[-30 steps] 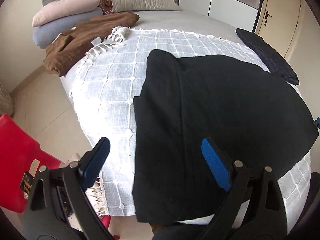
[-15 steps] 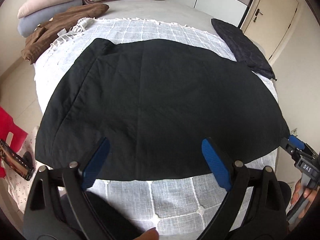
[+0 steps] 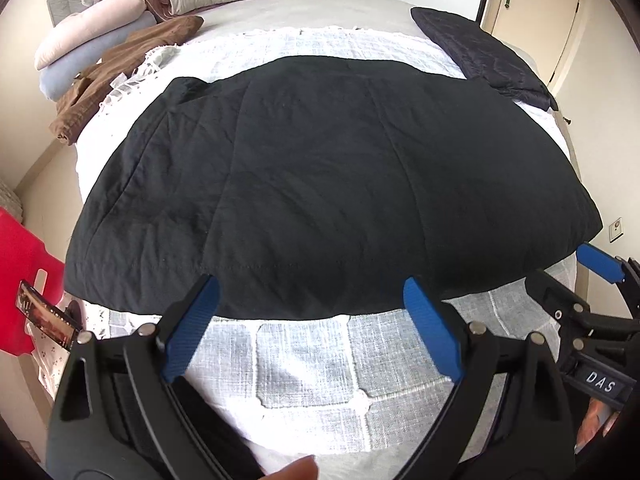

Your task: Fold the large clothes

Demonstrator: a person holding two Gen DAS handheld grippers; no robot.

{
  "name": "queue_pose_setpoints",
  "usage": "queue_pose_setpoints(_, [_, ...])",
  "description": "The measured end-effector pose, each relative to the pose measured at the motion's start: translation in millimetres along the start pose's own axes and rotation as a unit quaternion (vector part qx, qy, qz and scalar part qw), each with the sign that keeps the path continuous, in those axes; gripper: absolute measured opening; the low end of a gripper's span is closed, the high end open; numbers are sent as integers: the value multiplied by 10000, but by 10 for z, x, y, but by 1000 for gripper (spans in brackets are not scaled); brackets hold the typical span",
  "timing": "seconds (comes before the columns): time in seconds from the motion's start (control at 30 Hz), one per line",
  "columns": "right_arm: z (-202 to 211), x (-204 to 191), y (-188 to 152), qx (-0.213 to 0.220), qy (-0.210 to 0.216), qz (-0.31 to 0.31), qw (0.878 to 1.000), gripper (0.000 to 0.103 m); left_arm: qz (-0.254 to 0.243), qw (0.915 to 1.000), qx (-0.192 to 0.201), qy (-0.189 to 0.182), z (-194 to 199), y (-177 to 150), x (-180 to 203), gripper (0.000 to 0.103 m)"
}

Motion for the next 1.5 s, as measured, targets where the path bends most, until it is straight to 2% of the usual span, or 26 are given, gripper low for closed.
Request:
queue_pose_setpoints(0.2, [-45, -96, -15, -48, 148, 76, 9999, 90, -31, 10000, -3, -71, 22, -26, 66, 93])
queue_pose_setpoints(0.67, [-95, -64, -28, -122, 145, -23, 9998, 90, -25, 10000, 26, 32, 13, -23, 59, 93])
queue_pose_setpoints(1.5, [-85, -101, -29, -138, 163, 5, 9998, 90, -33, 10000, -13, -23, 1, -29, 50, 93])
Point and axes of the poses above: each gripper's, at about its wrist camera, not at the fingertips, and z roughly against the way its jaws point, x to its right, y to its top, the point moved 3 cm from there along -z, roughly the way its jaws point, and after that the axes turned 3 degrees about x, right-handed, at the moved point
